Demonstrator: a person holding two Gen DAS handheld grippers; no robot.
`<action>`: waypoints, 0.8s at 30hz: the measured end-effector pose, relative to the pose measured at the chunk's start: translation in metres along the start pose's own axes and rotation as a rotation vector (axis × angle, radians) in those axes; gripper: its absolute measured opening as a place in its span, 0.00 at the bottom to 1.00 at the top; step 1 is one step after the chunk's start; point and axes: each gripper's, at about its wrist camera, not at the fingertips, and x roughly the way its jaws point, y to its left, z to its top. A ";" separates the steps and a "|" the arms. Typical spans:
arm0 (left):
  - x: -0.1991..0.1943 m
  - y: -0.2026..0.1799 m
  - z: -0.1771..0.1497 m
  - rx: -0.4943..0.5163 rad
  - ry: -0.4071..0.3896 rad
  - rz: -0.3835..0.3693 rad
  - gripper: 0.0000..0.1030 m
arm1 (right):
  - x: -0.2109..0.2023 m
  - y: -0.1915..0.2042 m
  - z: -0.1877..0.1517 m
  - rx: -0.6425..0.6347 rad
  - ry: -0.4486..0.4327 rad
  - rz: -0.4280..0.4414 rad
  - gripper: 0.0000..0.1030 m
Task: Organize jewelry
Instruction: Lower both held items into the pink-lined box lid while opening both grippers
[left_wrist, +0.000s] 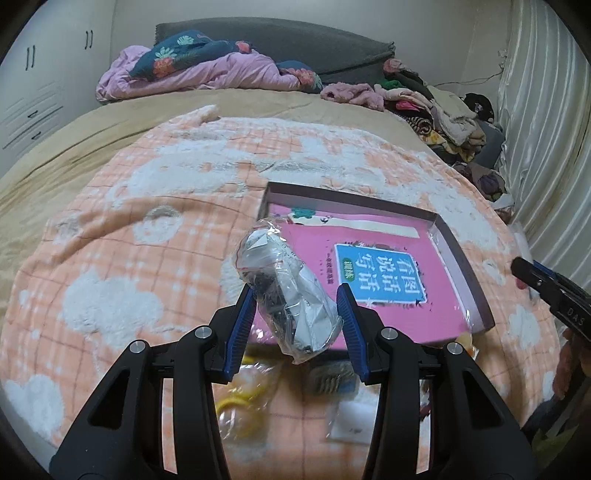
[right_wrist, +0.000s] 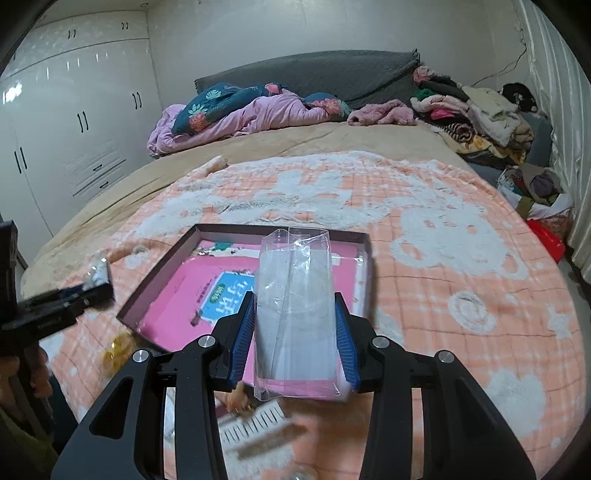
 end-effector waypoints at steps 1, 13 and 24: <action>0.004 -0.004 0.003 0.008 0.002 0.000 0.36 | 0.005 0.001 0.003 0.008 0.000 0.003 0.38; 0.062 -0.036 0.007 0.078 0.097 0.008 0.36 | 0.050 -0.013 -0.006 0.069 0.053 0.012 0.38; 0.089 -0.042 0.002 0.087 0.151 0.033 0.36 | 0.065 -0.027 -0.016 0.087 0.083 0.005 0.38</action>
